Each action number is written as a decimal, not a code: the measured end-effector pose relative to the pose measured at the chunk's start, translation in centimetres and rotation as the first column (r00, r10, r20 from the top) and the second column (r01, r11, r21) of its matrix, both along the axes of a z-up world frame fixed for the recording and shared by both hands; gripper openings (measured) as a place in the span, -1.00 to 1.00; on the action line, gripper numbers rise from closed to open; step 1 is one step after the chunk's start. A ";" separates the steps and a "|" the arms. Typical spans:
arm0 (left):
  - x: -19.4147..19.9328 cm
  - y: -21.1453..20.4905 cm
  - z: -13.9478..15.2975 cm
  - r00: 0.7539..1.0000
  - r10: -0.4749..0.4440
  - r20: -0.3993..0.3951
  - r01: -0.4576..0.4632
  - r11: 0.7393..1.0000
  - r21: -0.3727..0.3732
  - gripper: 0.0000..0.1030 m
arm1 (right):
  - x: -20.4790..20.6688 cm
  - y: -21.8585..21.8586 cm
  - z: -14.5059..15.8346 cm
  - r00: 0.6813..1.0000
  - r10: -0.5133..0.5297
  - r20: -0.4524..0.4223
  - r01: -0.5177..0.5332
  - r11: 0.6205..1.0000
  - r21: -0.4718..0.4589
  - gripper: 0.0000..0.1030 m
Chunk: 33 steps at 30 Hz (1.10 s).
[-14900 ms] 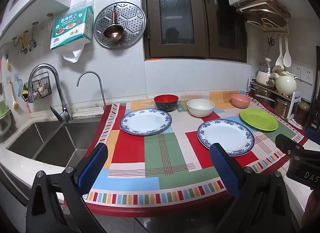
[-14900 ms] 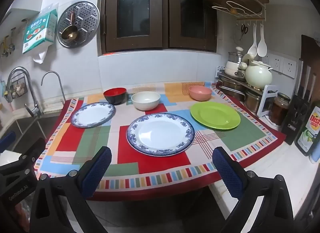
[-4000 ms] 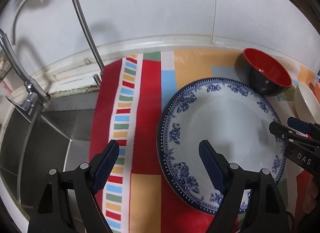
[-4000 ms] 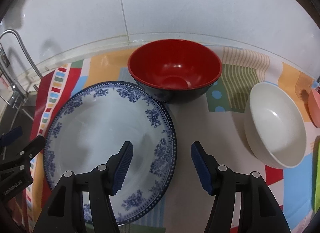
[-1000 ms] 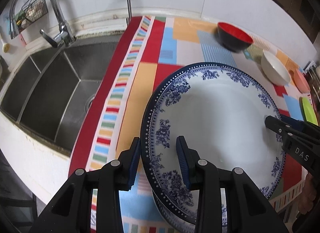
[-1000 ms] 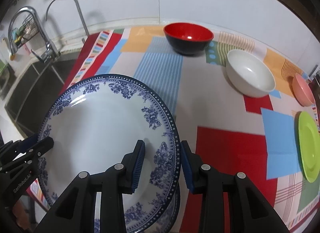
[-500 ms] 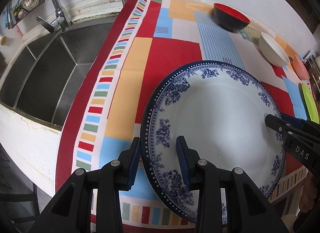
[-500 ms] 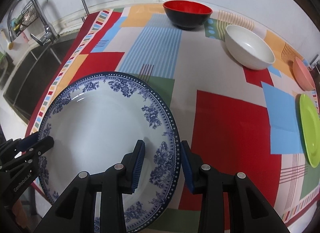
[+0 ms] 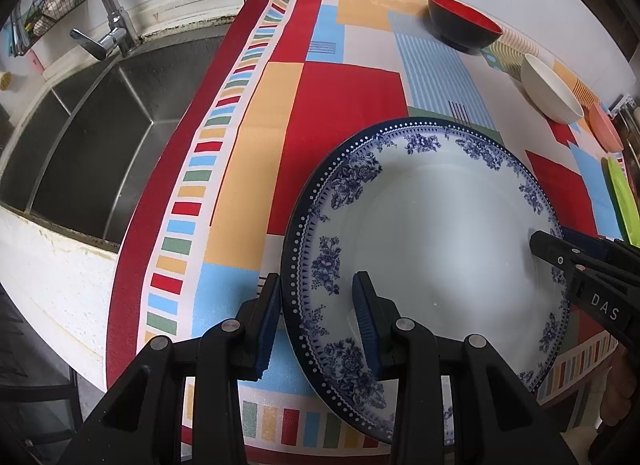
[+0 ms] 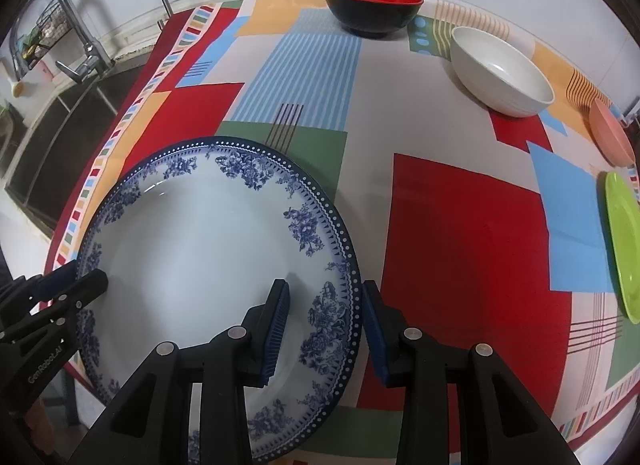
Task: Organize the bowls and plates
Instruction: 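Lower the large plate onto the smaller plate and open both grippers, then move both grippers to the rim of the lime-green plate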
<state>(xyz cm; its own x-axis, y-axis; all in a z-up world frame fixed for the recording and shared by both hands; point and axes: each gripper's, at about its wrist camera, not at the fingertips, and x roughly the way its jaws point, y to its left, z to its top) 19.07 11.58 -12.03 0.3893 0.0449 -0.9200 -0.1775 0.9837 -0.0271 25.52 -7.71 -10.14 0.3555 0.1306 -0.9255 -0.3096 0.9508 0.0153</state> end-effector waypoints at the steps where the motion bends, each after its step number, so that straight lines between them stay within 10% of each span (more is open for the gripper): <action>1: 0.0 0.0 -0.1 1.000 0.001 -0.003 -0.001 1.000 0.001 -0.30 | 0.0 0.0 0.0 1.000 0.003 0.000 -0.003 1.000 -0.001 -0.24; 18: -0.2 -0.3 1.4 0.999 -0.006 0.039 0.004 0.999 0.053 0.00 | -0.5 0.2 0.1 1.000 0.024 -0.005 -0.024 1.000 0.005 -0.07; 33: 2.2 -4.6 5.8 0.964 -0.201 0.176 0.190 0.979 0.076 0.06 | -1.8 -3.1 4.1 0.986 -0.091 0.140 0.085 0.995 0.049 -0.07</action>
<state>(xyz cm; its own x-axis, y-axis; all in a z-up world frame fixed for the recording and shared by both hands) 21.22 7.00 -6.27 0.5559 0.0025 -0.8312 0.0211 0.9996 0.0171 23.67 -10.77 -6.08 0.4950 0.1312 -0.8589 -0.2265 0.9738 0.0182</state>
